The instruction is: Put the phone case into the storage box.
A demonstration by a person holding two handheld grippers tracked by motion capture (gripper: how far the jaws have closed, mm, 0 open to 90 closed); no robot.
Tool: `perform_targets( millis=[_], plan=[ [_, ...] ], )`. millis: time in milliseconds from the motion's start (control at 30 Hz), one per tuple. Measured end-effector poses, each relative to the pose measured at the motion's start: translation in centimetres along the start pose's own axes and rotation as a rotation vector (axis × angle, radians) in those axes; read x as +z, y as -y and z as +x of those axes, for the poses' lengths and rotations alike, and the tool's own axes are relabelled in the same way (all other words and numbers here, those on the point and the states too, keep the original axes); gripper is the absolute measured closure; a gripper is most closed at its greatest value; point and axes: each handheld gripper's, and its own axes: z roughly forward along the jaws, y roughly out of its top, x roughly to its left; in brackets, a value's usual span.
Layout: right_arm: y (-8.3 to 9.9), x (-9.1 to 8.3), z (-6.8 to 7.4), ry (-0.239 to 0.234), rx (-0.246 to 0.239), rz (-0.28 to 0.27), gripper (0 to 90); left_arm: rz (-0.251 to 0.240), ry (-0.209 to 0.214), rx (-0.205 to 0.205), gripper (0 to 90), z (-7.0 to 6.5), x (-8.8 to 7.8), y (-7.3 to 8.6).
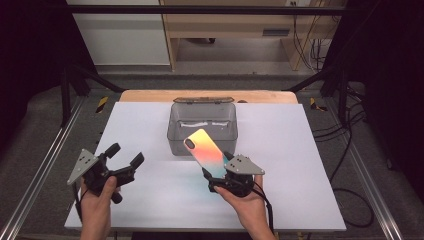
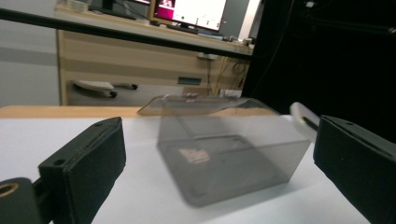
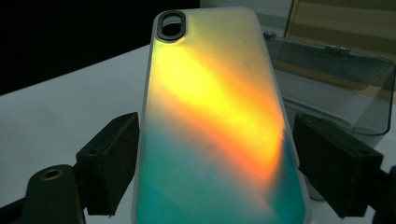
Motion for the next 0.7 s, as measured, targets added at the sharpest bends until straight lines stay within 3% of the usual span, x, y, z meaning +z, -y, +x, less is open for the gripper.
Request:
perform_targets(
  millis=[67, 133, 233, 400, 533, 700],
  plan=[
    [-0.2, 0.4, -0.1, 0.001, 0.026, -0.012, 17.4, 0.004, 0.003, 0.012, 3.0, -1.1, 1.2, -0.4],
    [0.0, 0.5, -0.1, 0.009, 0.036, -0.027, 17.4, 0.004, 0.007, -0.003, 4.0, -2.1, 2.3, -0.5],
    [0.3, 0.4, 0.0, 0.015, 0.047, -0.05, 17.4, 0.025, 0.041, -0.057, 6.2, -3.5, 3.8, -0.3],
    [0.5, -0.3, 0.0, 0.047, 0.07, -0.096, 17.5, 0.054, 0.081, -0.196, 13.6, -5.4, 5.6, 1.1],
    [0.7, -0.7, -0.3, 0.072, 0.09, -0.12, 17.4, 0.064, 0.119, -0.229, 21.7, -6.7, 6.7, 1.8],
    [0.6, -0.7, -0.4, 0.094, 0.089, -0.141, 17.4, 0.069, 0.15, -0.272, 38.6, -7.6, 7.6, 2.4]
  ],
)
